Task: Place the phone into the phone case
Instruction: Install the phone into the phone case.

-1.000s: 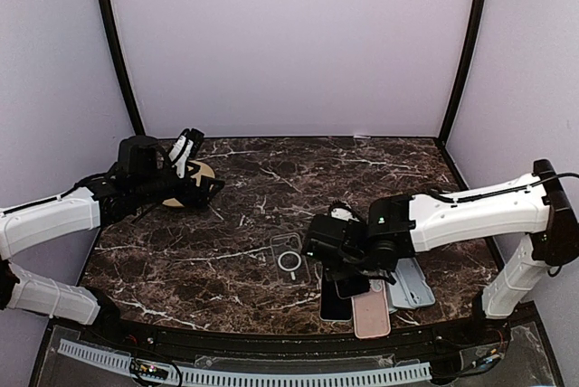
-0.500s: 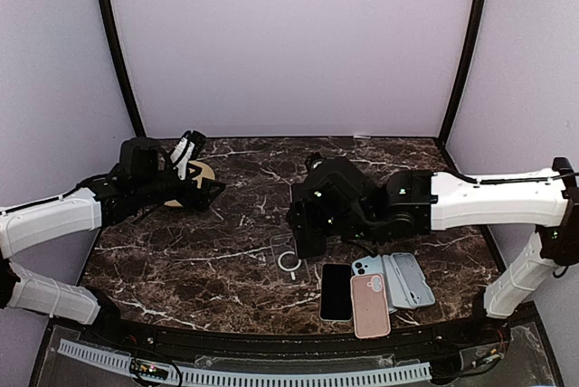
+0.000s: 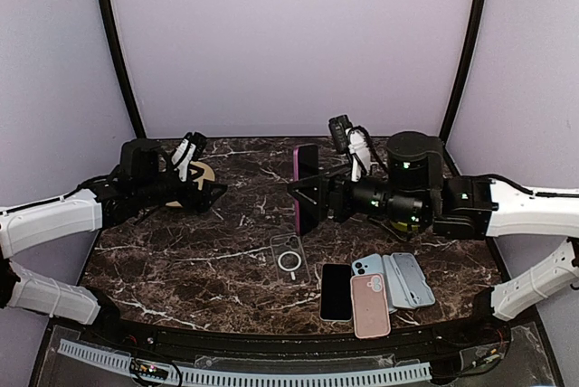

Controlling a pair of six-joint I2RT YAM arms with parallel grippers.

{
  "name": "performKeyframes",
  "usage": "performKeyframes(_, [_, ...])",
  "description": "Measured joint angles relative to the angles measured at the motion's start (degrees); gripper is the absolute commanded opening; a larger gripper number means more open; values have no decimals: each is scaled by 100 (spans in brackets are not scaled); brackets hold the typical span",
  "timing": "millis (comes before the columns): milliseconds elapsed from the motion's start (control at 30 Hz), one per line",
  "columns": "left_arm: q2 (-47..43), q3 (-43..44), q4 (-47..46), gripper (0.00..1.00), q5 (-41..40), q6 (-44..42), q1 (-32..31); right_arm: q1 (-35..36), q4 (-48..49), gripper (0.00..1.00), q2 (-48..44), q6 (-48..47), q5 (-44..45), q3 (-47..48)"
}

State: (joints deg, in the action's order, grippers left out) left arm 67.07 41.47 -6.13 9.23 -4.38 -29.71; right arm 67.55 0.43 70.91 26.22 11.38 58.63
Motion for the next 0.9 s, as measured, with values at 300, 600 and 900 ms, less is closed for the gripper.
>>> performKeyframes(300, [33,-7,-28,88,17,-4,-15,17,46,32,118,-317,337,-13])
performKeyframes(600, [37,-7,-33,89,17,2,-22,184,-673,25,1709,173,1036,557])
performKeyframes(900, [28,-7,-59,90,4,118,-57,573,-1604,22,3040,984,2055,1585])
